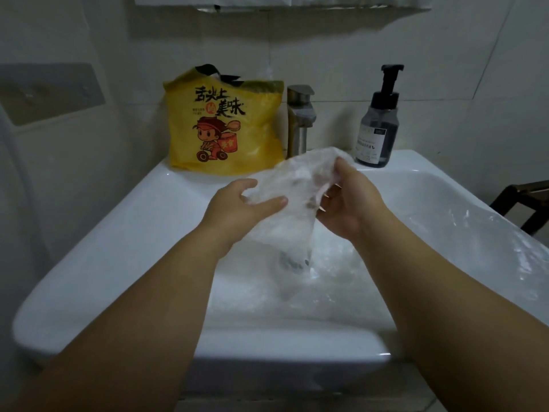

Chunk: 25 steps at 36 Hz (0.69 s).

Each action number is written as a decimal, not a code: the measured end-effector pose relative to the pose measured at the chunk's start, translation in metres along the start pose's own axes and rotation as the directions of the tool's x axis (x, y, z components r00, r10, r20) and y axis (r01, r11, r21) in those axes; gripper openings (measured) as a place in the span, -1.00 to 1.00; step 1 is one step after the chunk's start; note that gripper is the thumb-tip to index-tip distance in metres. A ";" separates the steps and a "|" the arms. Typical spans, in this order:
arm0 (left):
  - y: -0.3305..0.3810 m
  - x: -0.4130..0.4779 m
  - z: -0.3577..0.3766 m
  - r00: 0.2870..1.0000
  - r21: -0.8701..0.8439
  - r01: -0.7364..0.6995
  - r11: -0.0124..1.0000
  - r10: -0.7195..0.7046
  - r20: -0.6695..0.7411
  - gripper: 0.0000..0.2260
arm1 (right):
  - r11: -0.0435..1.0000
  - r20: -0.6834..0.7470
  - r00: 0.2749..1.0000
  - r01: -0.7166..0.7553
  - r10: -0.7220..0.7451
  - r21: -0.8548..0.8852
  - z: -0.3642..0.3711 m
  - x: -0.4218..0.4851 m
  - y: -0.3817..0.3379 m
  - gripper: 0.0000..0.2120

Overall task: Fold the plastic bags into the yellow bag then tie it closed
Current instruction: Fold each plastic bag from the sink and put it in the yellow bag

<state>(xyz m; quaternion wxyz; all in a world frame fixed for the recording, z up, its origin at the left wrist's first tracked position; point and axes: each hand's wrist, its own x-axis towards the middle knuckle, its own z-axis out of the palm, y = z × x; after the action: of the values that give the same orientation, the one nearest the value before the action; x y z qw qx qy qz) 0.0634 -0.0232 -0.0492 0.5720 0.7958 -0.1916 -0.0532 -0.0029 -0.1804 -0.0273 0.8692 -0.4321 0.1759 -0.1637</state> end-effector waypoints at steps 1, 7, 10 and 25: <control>0.001 0.001 -0.001 0.997 0.012 0.000 1.000 0.001 -0.079 -0.41 | 0.999 -0.018 1.000 -0.014 0.015 0.049 -0.002 0.000 -0.002 -0.71; 0.012 -0.001 -0.007 0.950 -0.305 0.205 0.930 -0.264 -0.167 -0.37 | 0.989 -0.031 0.998 -0.043 0.048 0.139 0.003 -0.001 -0.003 -0.60; 0.023 -0.009 -0.003 0.893 -0.446 0.429 0.785 -0.296 0.338 -0.34 | 0.991 -0.007 0.999 -0.043 0.044 0.123 0.006 -0.002 0.001 -0.56; 0.020 -0.001 0.003 0.956 -0.553 0.278 0.785 -0.174 0.234 -0.87 | 0.949 -0.039 0.990 -0.116 0.133 0.292 0.010 -0.002 -0.001 -0.63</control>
<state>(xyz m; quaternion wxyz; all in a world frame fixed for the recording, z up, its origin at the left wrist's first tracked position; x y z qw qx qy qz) 0.0564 -0.0313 -0.0318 0.7580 0.5928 -0.1174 -0.2454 0.0000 -0.1730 -0.0209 0.9260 -0.2837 0.2024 -0.1449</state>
